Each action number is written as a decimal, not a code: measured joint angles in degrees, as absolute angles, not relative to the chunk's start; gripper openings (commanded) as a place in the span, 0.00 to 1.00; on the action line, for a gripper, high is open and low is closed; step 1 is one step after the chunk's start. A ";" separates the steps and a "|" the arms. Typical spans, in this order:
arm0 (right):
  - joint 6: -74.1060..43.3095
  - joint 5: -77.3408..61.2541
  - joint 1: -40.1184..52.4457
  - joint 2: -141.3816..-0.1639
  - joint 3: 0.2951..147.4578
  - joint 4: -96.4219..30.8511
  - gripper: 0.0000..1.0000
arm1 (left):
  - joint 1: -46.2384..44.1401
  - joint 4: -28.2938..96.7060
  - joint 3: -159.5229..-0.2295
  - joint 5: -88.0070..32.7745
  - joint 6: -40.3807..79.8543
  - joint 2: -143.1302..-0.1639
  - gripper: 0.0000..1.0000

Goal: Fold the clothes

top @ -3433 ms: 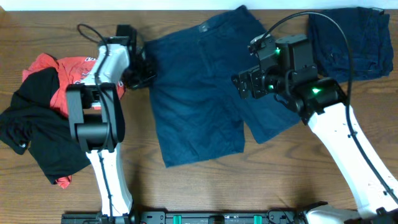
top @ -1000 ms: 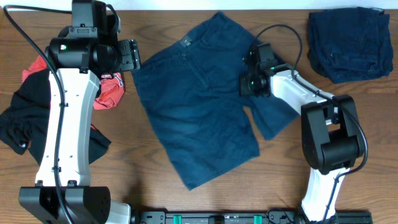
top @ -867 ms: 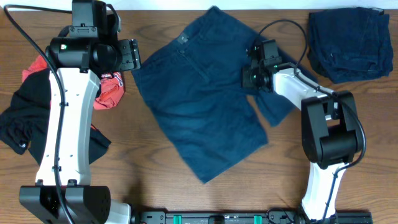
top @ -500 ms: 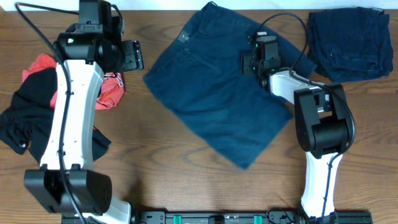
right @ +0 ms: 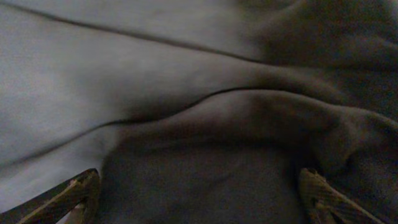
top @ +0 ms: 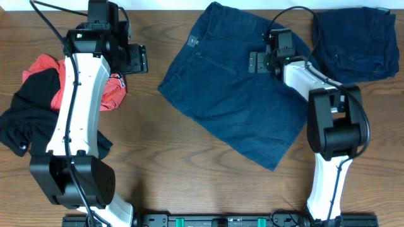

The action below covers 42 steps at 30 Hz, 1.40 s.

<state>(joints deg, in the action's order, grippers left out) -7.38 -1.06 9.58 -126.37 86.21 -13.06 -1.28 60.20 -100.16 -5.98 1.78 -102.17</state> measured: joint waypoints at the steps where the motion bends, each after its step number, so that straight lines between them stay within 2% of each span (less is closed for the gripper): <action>1: -7.38 -2.26 9.65 -124.81 86.43 -15.05 0.99 | -1.28 60.20 -99.92 -6.09 1.19 -102.24 0.77; 8: -7.40 -7.66 10.94 -108.73 88.68 -27.27 0.99 | -1.28 60.42 -95.85 -12.34 -5.06 -102.24 0.80; 13: -7.38 -9.63 11.62 -100.09 89.89 -38.09 0.99 | -1.28 56.12 -90.11 -18.55 -11.00 -102.26 0.89; 18: -7.40 -10.41 12.10 -98.50 89.86 -45.56 0.99 | -1.28 49.74 -84.18 -23.24 -15.25 -102.61 0.96; 26: -7.42 -14.55 12.40 -98.30 89.84 -50.11 0.98 | -1.28 37.60 -80.25 -26.22 -17.96 -107.09 0.96; 34: -7.42 -16.82 13.80 -98.24 89.84 -49.82 0.95 | -1.28 34.04 -80.16 -26.63 -19.11 -115.00 0.94; 42: -7.42 -17.52 14.59 -98.21 89.84 -48.53 0.92 | -1.28 33.82 -80.09 -26.68 -19.59 -116.92 0.82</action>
<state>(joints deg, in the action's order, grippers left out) -7.42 -17.52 14.59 -98.21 89.84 -48.53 -1.28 33.82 -80.09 -26.68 -19.59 -116.92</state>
